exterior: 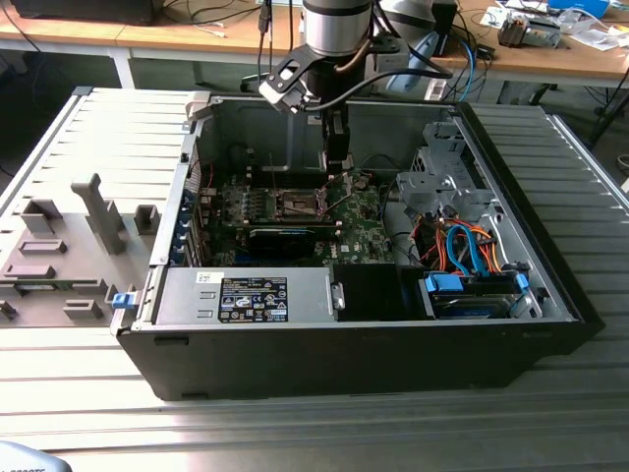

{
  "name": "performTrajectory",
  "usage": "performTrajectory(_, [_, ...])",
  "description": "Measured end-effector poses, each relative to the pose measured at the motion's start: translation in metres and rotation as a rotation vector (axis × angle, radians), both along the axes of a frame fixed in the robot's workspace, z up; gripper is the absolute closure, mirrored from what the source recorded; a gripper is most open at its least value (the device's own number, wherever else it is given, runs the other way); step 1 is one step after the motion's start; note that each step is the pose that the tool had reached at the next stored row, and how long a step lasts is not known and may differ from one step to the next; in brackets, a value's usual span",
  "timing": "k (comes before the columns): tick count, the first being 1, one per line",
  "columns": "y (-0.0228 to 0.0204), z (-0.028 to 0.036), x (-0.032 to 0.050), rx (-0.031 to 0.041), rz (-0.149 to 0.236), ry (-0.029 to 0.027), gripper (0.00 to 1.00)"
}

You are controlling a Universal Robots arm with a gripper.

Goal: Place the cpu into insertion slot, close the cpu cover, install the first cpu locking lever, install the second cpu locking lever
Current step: 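Place the cpu into insertion slot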

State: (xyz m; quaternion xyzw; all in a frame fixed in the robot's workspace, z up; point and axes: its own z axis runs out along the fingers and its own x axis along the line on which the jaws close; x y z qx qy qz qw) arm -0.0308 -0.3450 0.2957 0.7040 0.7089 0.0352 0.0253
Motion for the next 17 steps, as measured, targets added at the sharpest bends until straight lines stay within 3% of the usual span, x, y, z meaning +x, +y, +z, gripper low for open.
performTrajectory(17, [0.0000, -0.0034, 0.0000, 0.0000, 0.000, 0.0000, 0.46])
